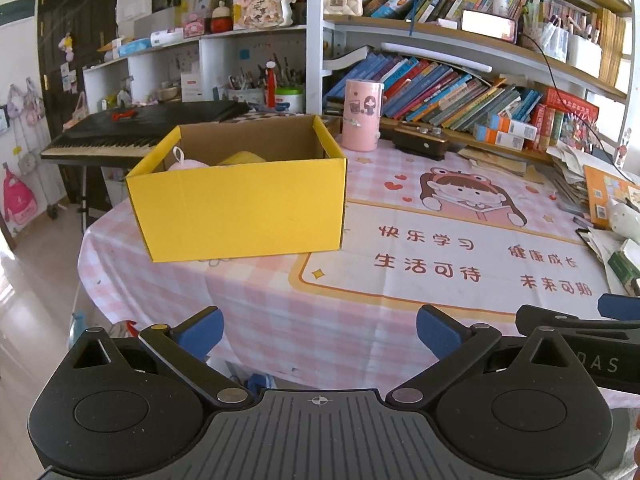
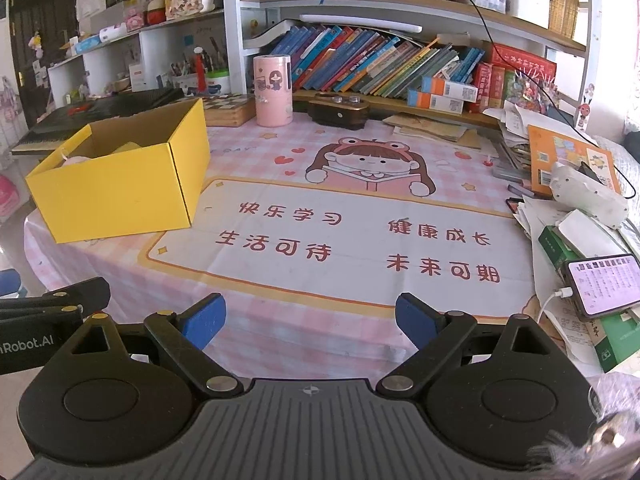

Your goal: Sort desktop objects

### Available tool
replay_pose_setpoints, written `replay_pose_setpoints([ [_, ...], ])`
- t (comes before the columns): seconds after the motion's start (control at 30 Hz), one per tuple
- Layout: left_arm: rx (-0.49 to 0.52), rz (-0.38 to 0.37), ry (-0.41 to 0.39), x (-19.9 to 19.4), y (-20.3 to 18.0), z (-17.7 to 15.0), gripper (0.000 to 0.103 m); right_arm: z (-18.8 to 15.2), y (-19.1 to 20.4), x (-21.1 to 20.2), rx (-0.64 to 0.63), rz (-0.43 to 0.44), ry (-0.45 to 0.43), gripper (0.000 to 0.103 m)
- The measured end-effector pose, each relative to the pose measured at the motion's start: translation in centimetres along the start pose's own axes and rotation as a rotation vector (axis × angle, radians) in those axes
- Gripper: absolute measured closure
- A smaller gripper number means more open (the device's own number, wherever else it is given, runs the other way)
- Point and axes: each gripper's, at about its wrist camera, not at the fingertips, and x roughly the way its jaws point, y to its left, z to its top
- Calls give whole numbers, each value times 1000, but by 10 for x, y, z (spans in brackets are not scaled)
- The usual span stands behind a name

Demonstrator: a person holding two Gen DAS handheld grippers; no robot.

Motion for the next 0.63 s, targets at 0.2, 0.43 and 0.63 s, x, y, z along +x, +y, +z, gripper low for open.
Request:
replay_pose_setpoints([
  [0.2, 7, -9, -5, -1, -1, -1, 0, 0, 1, -1, 0, 2, -2, 11],
  [0.43, 16, -30, -22, -5, -2, -2, 0, 0, 2, -2, 3, 1, -4, 11],
  [0.63, 16, -25, -19, -6, -1, -1, 0, 1, 3, -3, 4, 5, -3, 11],
])
